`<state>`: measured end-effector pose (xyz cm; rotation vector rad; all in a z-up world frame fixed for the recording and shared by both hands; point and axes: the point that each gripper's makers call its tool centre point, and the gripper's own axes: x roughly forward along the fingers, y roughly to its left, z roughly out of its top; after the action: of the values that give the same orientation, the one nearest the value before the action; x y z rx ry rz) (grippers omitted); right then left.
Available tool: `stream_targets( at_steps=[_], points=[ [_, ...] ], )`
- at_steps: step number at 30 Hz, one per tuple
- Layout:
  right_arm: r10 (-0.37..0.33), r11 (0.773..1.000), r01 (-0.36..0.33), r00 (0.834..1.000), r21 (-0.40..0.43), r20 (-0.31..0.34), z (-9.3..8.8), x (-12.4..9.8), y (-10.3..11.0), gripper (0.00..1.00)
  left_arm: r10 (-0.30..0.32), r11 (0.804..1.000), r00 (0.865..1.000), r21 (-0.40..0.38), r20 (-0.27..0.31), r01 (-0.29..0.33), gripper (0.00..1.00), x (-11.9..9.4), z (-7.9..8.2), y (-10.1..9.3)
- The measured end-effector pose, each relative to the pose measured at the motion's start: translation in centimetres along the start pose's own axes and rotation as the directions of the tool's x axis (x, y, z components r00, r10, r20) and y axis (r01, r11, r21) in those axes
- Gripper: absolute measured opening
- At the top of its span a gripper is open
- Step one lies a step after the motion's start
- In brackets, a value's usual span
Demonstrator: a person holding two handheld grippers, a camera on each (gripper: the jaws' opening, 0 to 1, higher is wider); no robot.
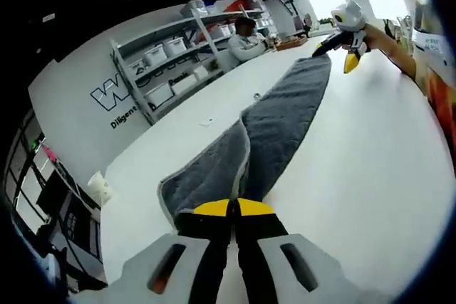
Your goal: Open the folded towel by lifting each exposed corner and separating the folded layers until the towel lies flat within the target outline without major curled edges
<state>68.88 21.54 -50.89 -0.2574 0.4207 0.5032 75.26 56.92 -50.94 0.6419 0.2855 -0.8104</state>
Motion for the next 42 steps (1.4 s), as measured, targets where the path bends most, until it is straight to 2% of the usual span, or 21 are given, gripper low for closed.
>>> stream_targets(
  at_steps=[4, 11, 13, 16, 19, 22, 23, 25, 27, 28, 30, 34, 35, 39, 42],
  points=[
    [0.002, 1.0, -0.002, 1.0, 0.0, -0.002, -0.1, 0.0, 0.1, 0.93, -0.029, 1.0, 0.999, -0.013, -0.031, 0.029, 0.01, -1.2, -1.1, -0.5],
    [0.012, 1.0, -0.012, 1.0, -0.005, -0.012, -0.3, 0.1, 0.4, 0.94, -0.032, 0.999, 0.998, -0.032, -0.049, 0.031, 0.01, -2.5, -2.3, -0.5],
    [0.013, 1.0, -0.013, 1.0, -0.005, -0.012, -0.2, 0.1, 0.4, 0.94, -0.058, 0.998, 0.996, -0.031, -0.06, 0.056, 0.01, -2.8, -2.6, -1.2],
    [0.015, 1.0, -0.015, 1.0, -0.006, -0.011, -0.2, 0.1, 0.4, 0.94, -0.109, 0.994, 0.987, 0.005, -0.114, 0.111, 0.01, -3.0, -3.2, -2.6],
    [0.022, 1.0, -0.022, 1.0, -0.012, -0.01, -0.2, 0.2, 0.7, 0.96, -0.139, 0.99, 0.98, 0.018, -0.14, 0.143, 0.02, -2.9, -3.4, -3.6],
    [0.032, 0.999, -0.032, 0.999, -0.021, -0.014, -0.2, 0.2, 1.0, 0.96, -0.126, 0.99, 0.981, 0.043, -0.145, 0.133, 0.04, -3.0, -2.7, -3.7],
    [0.034, 0.999, -0.034, 0.999, -0.022, -0.016, -0.2, 0.2, 1.0, 0.96, -0.126, 0.99, 0.982, 0.046, -0.142, 0.134, 0.07, -3.0, -2.6, -3.7],
    [0.034, 0.999, -0.035, 0.999, -0.021, -0.016, -0.2, 0.2, 1.0, 0.96, -0.16, 0.987, 0.985, 0.02, -0.069, 0.162, 0.18, -3.4, -0.7, -4.3],
    [0.032, 0.999, -0.032, 0.999, -0.021, -0.014, -0.2, 0.1, 0.9, 0.96, -0.162, 0.987, 0.985, 0.01, -0.053, 0.163, 0.25, -3.6, -0.4, -4.3],
    [0.03, 0.999, -0.03, 0.999, -0.02, -0.012, -0.1, 0.1, 0.9, 0.96, -0.164, 0.986, 0.986, 0.002, -0.041, 0.164, 0.25, -3.7, -0.1, -4.3],
    [0.028, 0.999, -0.028, 1.0, -0.024, -0.01, -0.1, 0.0, 0.8, 0.96, -0.147, 0.989, 0.989, 0.002, -0.019, 0.147, 0.28, -3.6, 0.3, -3.9],
    [0.03, 0.999, -0.03, 0.999, -0.025, -0.011, -0.1, 0.0, 0.9, 0.96, -0.124, 0.989, 0.989, -0.072, 0.086, 0.13, 0.44, -3.1, 2.3, -3.4],
    [0.03, 0.999, -0.03, 0.999, -0.024, -0.012, -0.1, 0.0, 0.9, 0.96, -0.121, 0.989, 0.989, -0.073, 0.089, 0.128, 0.48, -2.9, 2.5, -3.5],
    [0.026, 0.999, -0.026, 1.0, -0.023, -0.017, -0.2, 0.1, 0.7, 0.96, -0.125, 0.989, 0.987, -0.068, 0.099, 0.132, 0.78, -2.2, 3.4, -4.1],
    [0.025, 0.999, -0.025, 1.0, -0.02, -0.018, -0.3, 0.1, 0.6, 0.96, -0.13, 0.989, 0.987, -0.063, 0.098, 0.137, 0.92, -1.7, 3.9, -4.5]
  ],
)
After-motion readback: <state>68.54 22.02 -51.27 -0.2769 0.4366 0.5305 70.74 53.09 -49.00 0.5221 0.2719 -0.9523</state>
